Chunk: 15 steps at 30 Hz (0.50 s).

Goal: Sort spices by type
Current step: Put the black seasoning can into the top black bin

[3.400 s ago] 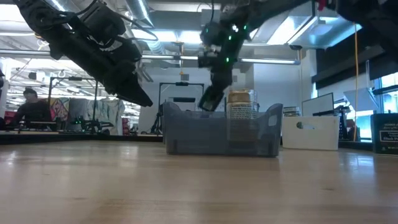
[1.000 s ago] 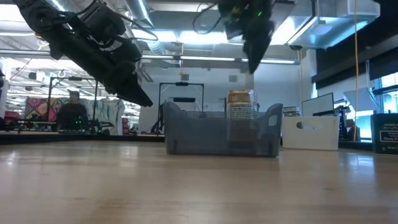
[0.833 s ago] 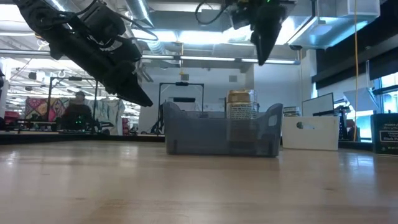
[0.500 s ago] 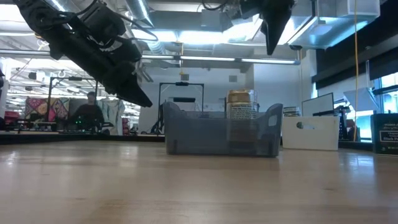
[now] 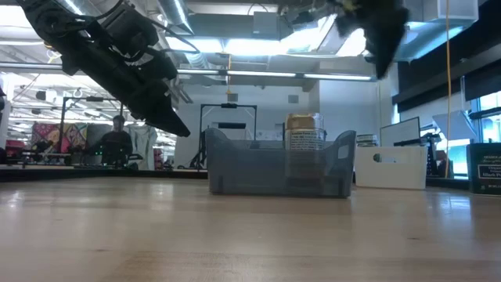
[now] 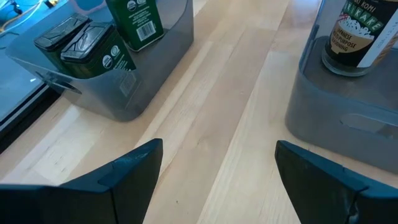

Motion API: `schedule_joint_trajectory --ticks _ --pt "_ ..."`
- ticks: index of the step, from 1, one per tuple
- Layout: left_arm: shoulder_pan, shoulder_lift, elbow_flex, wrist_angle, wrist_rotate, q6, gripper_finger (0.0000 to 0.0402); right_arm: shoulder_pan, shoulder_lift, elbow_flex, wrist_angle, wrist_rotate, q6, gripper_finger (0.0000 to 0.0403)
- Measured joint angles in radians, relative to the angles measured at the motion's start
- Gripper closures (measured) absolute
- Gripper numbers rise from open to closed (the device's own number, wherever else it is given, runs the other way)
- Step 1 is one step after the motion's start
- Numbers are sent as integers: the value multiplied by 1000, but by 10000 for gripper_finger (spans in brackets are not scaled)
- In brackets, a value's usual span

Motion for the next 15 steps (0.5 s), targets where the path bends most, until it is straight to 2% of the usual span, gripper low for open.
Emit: schedule_joint_trajectory --ticks 9,15 --pt "0 0 0 6 0 -12 91 0 -174 -335 2 -96 160 123" --pt "0 0 0 8 0 -13 92 0 -197 -522 4 -193 209 123"
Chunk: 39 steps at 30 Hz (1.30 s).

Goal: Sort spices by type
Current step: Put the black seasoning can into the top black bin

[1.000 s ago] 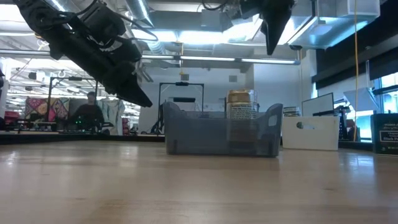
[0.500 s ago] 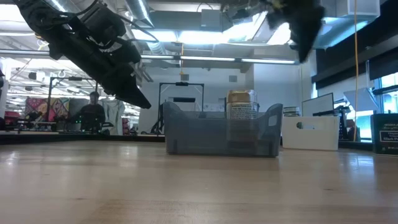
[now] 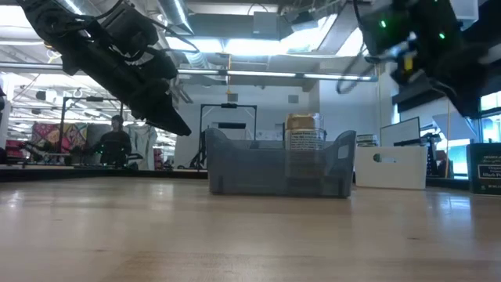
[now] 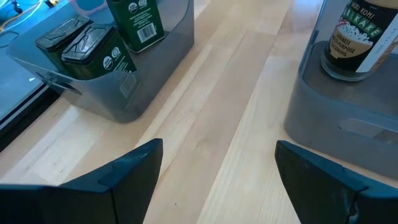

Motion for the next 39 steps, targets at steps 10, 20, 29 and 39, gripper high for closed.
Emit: schedule_joint_trajectory --ticks 10,20,29,39 --pt "0 0 0 8 0 0 92 0 10 -173 124 -10 -19 123" --pt "0 0 0 14 0 1 92 0 10 -273 247 -17 -28 123" --pt "0 0 0 14 0 1 92 0 10 -281 283 -17 -37 227" --pt "1 0 0 16 0 2 92 0 11 -263 284 -18 -110 271"
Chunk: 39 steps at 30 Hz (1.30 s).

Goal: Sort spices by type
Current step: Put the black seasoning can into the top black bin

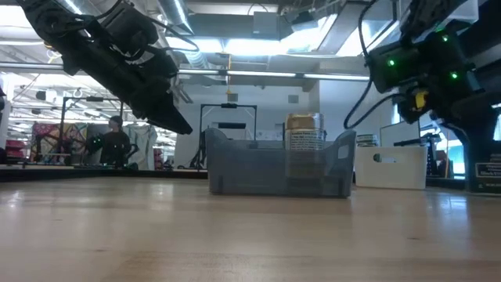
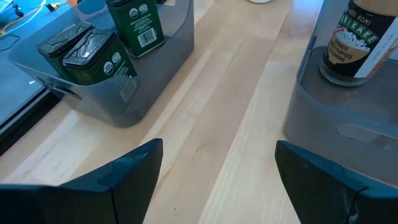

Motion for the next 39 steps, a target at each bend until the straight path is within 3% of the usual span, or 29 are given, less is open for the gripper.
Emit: schedule_joint_trajectory --ticks 8,17,22,32,39 --pt "0 0 0 2 0 0 92 0 0 211 1 19 -40 271" --pt "0 0 0 2 0 4 92 1 0 428 92 196 -186 270" --pt "0 0 0 2 0 4 92 0 0 455 266 275 -320 269" --pt "0 0 0 2 0 4 91 0 53 455 571 286 -566 268" --pt "0 0 0 2 0 2 91 -1 185 568 524 351 -629 268"
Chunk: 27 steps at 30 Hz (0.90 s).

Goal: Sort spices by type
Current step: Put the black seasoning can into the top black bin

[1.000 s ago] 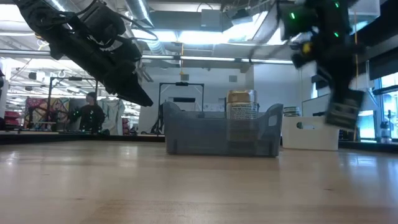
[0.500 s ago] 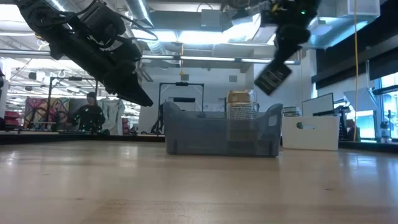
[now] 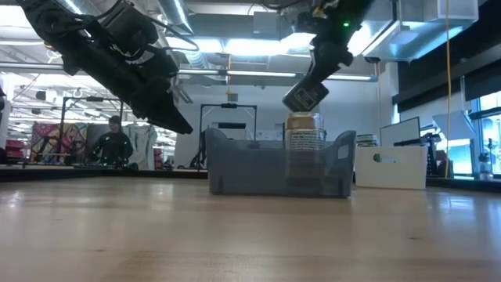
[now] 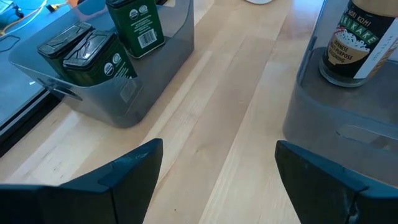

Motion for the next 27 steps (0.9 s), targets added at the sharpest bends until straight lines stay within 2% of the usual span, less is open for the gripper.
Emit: schedule_joint_trajectory --ticks 6,14,21,27 --pt "-1 0 0 -4 0 -4 91 -7 144 194 -86 34 -3 268" --pt "-3 0 0 -5 0 -4 91 -60 334 410 -136 18 -19 268" --pt "-3 0 0 -9 0 -3 91 -143 451 455 -126 -90 -25 268" --pt "-3 0 0 -8 0 -3 91 -189 528 455 -122 -126 -25 268"
